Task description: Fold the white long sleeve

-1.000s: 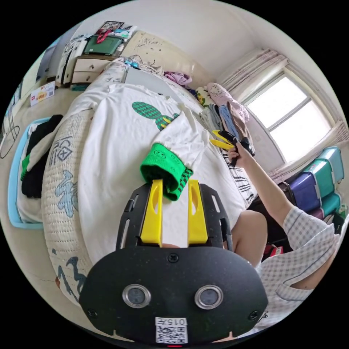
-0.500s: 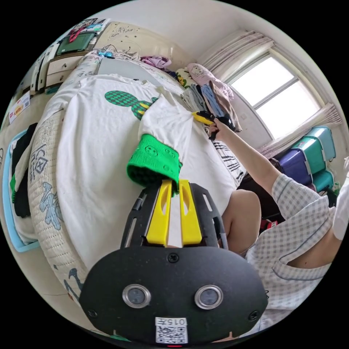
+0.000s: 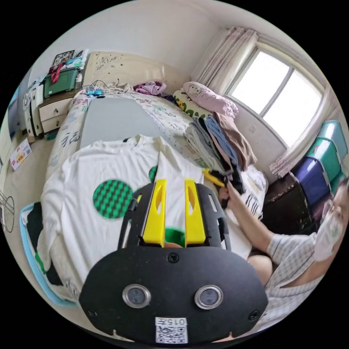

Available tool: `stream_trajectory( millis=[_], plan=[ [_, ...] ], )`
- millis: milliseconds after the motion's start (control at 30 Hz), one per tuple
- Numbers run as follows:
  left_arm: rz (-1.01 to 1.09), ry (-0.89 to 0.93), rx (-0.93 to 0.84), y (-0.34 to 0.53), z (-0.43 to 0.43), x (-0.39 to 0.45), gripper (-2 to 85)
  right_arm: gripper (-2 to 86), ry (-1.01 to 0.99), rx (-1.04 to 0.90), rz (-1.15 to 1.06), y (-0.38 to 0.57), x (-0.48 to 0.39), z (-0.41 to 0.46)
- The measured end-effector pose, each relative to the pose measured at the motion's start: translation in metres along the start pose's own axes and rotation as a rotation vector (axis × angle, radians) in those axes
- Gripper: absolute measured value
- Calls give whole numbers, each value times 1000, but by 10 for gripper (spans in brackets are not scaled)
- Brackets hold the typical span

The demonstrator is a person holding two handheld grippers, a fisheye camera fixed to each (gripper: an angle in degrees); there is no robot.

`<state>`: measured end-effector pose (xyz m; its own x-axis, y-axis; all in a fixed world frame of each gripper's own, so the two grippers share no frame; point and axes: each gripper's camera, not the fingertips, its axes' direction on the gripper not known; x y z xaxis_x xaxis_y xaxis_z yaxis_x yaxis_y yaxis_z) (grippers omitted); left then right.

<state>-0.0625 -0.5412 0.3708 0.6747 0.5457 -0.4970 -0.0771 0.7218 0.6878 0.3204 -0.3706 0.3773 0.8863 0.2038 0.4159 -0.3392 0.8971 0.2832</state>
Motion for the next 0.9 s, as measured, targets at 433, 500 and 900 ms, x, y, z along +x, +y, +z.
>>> stream_trajectory(
  millis=[433,500,900],
  plan=[
    [-185,-93,-152,-140,255,-62,81,3,-53,29,-11,22,-16,-22],
    [-203,-64,-122,-145,271,-66,33,3,-48,36,-6,26,-19,-25],
    [-95,-211,-166,-178,338,-45,-2,1,79,98,8,44,-29,-33]
  ],
)
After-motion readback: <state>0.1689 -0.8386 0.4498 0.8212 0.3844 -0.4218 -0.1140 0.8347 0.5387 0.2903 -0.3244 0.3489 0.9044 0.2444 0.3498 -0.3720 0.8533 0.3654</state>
